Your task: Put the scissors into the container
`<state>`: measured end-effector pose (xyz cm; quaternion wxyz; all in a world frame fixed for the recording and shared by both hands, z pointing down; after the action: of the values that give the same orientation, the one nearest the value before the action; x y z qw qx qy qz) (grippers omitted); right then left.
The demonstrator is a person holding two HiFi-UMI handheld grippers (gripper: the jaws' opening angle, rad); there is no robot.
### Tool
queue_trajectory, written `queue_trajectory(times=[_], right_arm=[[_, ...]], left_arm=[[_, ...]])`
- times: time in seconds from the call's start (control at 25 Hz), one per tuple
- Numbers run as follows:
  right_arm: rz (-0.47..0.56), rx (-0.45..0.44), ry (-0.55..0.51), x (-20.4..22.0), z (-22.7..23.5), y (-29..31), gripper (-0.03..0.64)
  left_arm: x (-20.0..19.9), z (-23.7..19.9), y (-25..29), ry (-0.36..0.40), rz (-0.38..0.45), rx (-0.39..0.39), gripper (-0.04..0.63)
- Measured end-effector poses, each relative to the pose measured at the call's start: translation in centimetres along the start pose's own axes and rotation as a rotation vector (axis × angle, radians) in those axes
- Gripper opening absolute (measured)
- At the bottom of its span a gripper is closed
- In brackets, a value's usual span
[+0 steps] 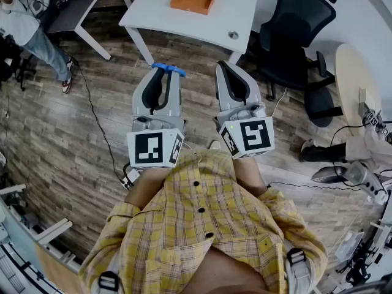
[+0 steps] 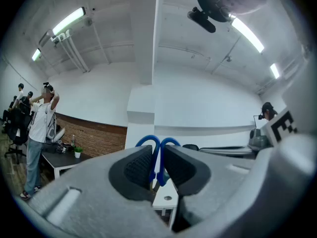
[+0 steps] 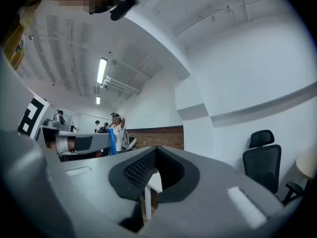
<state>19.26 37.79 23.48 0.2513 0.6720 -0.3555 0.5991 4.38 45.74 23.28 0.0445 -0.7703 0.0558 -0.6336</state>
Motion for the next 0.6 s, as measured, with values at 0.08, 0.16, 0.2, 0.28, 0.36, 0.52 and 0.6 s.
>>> queue_trajectory(times=[0.08,0.16,0.2,0.28,0.36,0.52,0.6], right_arm=[[0.002,-0.004,0.008,0.3,1.0,-0.3,0.006],[0.002,-0.012,0.012,0.6,2.1,-0.6,0.006],[0.002,-0.016,0.013,0.7,2.6,-0.8,0.006],[0.006,-0.025,0.017,1.0,3.6,-1.1,0.006],[0.013,-0.032,0.023,1.2,4.7,-1.4,0.006],[0.031,-0.074,0.044,1.5,6.7,-2.2,0.006],[0.042,-0.098,0.034,1.6,7.6,-2.8,0.006]], left_arm=[[0.4,0.9,0.6,0.01,-0.006,-0.009,0.08],[0.8,1.8,1.1,0.014,-0.009,-0.017,0.08],[1.0,2.3,1.4,0.016,-0.01,-0.021,0.08],[1.3,3.3,1.9,0.024,-0.012,-0.028,0.08],[1.6,4.3,2.4,0.034,-0.016,-0.036,0.08],[2.4,6.5,3.3,0.045,-0.027,-0.057,0.08],[2.7,7.7,3.6,0.052,-0.032,-0.07,0.08]])
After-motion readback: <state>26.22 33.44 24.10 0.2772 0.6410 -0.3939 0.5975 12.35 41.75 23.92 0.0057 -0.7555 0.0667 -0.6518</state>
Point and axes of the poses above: the fingertips, and each gripper's own axes: y forward along the fingers, z to its right, x out of its underside, the point moved 8 cm from there along -y, backward along the fingers, and after that the axes turned 8 degrees about -y, right-handed, at the moved point
